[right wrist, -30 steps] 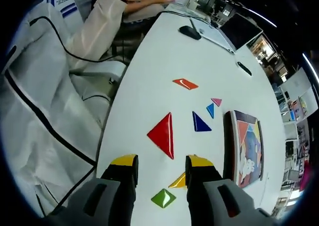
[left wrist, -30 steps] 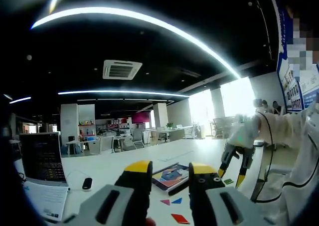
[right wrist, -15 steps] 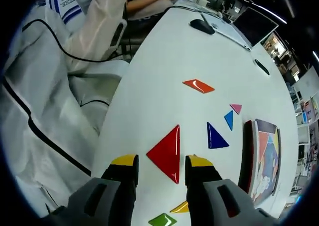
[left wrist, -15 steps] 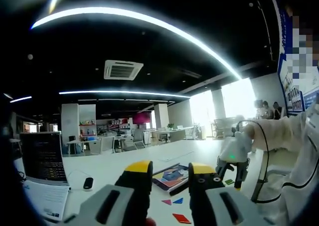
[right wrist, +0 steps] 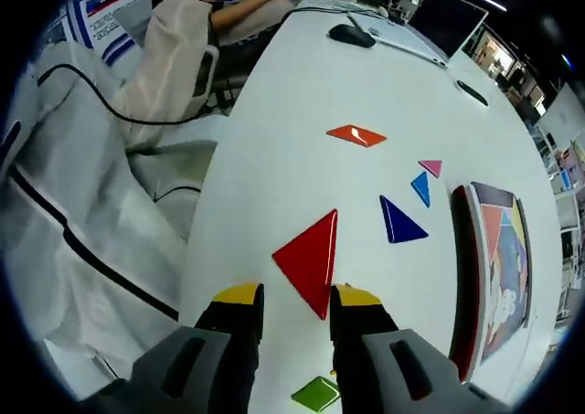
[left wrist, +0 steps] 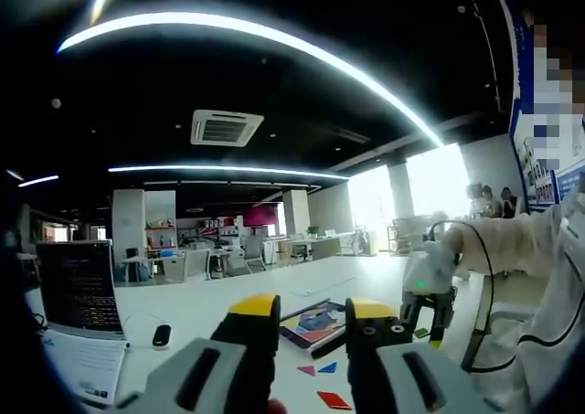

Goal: Pick up the tangram pieces one by one and place each piece onto its matching region on the pattern sheet, fitting the shapes together until the outline on the sheet is completely filled by the tangram pieces

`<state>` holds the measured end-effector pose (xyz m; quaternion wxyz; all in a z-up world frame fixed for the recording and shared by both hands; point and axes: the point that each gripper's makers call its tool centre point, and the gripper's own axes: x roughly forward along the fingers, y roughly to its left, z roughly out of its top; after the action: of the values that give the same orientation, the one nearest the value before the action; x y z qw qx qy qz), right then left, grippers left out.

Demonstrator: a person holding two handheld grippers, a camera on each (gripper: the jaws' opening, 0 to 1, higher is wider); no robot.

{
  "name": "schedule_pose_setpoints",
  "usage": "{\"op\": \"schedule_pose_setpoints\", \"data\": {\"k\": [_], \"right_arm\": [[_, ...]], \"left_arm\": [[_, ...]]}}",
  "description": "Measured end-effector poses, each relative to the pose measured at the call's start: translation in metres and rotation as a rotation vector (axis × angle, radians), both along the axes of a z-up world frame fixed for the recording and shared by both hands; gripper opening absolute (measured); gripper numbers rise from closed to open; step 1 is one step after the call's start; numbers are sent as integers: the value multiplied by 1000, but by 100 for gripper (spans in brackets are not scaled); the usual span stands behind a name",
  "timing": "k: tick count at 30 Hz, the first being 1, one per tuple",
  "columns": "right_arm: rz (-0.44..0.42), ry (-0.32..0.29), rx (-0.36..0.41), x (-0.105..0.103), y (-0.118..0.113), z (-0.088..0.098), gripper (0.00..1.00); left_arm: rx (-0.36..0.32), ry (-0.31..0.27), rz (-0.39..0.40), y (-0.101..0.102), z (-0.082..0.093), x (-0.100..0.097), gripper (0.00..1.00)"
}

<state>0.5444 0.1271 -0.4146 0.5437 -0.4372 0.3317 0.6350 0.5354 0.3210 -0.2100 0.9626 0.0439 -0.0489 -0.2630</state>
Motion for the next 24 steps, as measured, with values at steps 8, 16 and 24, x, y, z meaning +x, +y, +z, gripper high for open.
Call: {"op": "schedule_pose_setpoints", "data": {"k": [8,16,24], "right_arm": [[4,-2,-9,0,2,0,29],[-62,41,26,-4,17,-1,31],[-92,32,37,-5,23,-1,21]], "left_arm": [[7,-4,-6,-3,1,-2,30],[10,-2,-12,-5,0,-1,30],[9,0,-10,-5,-1,-1,30]]}}
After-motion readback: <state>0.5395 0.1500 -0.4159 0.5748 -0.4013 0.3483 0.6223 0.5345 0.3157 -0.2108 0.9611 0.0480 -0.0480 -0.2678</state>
